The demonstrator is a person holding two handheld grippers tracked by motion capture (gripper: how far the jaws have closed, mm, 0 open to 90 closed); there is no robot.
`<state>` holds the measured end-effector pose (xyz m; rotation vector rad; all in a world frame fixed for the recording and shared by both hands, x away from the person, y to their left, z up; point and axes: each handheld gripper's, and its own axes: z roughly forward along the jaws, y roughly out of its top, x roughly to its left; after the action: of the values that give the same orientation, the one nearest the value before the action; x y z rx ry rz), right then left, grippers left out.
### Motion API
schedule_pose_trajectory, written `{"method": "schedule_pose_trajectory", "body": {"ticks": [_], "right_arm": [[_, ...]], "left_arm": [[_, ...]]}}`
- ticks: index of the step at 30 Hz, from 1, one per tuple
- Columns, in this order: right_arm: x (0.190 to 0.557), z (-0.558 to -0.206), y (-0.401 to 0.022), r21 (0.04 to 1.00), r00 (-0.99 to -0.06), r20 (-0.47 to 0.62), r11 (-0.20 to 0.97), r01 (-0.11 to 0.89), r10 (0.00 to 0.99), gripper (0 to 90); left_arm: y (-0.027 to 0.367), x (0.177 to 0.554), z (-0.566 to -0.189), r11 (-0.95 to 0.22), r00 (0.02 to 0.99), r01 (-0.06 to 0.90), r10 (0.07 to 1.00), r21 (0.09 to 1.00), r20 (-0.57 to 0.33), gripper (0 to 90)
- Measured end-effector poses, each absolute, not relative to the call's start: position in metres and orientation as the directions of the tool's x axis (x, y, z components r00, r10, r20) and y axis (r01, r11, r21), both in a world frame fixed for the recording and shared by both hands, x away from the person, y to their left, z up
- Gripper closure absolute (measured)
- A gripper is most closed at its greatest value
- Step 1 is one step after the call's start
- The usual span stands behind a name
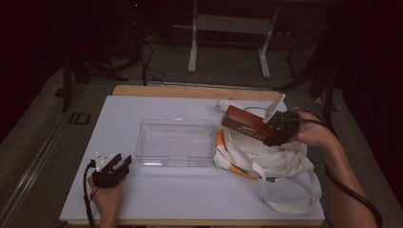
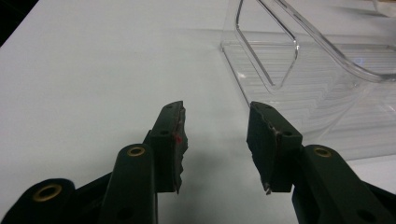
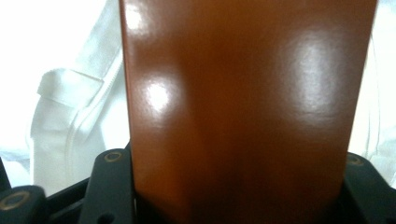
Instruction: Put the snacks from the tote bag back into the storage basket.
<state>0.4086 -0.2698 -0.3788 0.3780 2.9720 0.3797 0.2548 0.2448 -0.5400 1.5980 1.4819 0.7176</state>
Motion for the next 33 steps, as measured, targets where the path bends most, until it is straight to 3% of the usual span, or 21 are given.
{"method": "schedule_pose_trajectory", "body": {"ticks": [33], "right_arm": [[0.406, -0.363, -0.219, 0.290, -0.982, -0.090, 0.948, 0.133, 0.165, 43.0]], "left_arm": [[0.245, 0.255, -0.540, 0.033, 0.145, 0.512, 0.982, 0.859, -0.124, 57.2]]}}
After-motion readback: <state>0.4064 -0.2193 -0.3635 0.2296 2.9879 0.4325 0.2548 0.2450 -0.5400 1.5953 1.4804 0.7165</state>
